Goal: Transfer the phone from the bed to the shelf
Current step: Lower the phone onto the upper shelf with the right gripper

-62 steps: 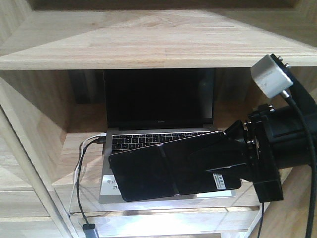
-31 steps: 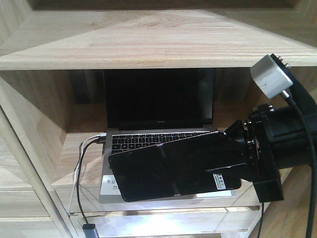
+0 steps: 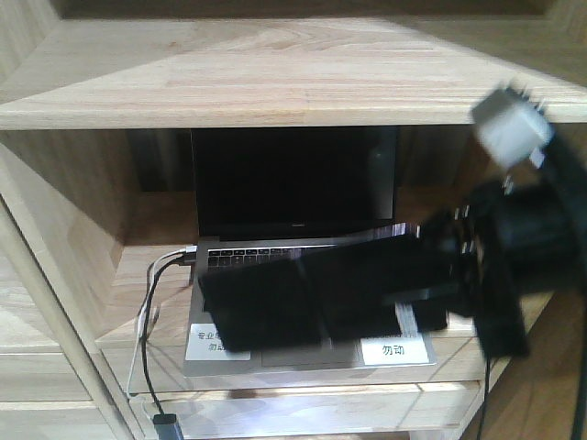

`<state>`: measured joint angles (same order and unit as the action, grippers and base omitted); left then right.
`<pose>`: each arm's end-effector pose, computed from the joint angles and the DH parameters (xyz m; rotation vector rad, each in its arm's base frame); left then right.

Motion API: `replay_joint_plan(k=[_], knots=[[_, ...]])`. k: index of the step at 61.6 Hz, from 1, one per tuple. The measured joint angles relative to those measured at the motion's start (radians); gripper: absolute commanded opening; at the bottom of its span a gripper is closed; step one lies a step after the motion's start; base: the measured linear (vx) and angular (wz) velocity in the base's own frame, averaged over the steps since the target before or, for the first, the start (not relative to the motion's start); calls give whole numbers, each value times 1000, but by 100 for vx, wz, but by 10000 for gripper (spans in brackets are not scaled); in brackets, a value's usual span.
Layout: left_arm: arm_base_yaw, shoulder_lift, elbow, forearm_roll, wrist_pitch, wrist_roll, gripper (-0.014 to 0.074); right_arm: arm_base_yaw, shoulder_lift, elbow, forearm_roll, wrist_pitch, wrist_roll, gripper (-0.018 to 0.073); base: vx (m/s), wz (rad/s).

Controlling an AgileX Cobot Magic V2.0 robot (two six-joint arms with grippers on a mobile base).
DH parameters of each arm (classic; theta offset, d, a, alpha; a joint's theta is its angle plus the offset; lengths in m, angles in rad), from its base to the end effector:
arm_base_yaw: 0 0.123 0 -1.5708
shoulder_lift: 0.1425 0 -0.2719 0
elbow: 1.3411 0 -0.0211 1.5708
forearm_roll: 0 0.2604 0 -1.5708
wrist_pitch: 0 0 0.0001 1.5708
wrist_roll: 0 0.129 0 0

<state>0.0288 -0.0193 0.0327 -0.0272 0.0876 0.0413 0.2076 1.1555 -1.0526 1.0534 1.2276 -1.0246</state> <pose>0.1172 0.0031 0.1948 -0.0097 1.5846 0.0317 0.2031 0.1507 0.3411 -1.0998 1.9603 1.0429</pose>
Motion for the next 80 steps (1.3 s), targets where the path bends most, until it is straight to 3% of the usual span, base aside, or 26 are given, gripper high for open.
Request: replay_joint_plan(k=[14, 32, 64, 80], knots=[[0, 0, 0, 0, 0, 0, 1, 0, 0, -181, 1, 6, 64, -2, 0, 0], [0, 0, 0, 0, 0, 0, 1, 0, 30, -412, 42, -92, 111, -2, 0, 0], [0, 0, 0, 0, 0, 0, 1, 4, 435, -808, 242, -156, 107, -2, 0, 0], [0, 0, 0, 0, 0, 0, 1, 101, 619, -947, 231, -297, 107, -2, 0, 0]])
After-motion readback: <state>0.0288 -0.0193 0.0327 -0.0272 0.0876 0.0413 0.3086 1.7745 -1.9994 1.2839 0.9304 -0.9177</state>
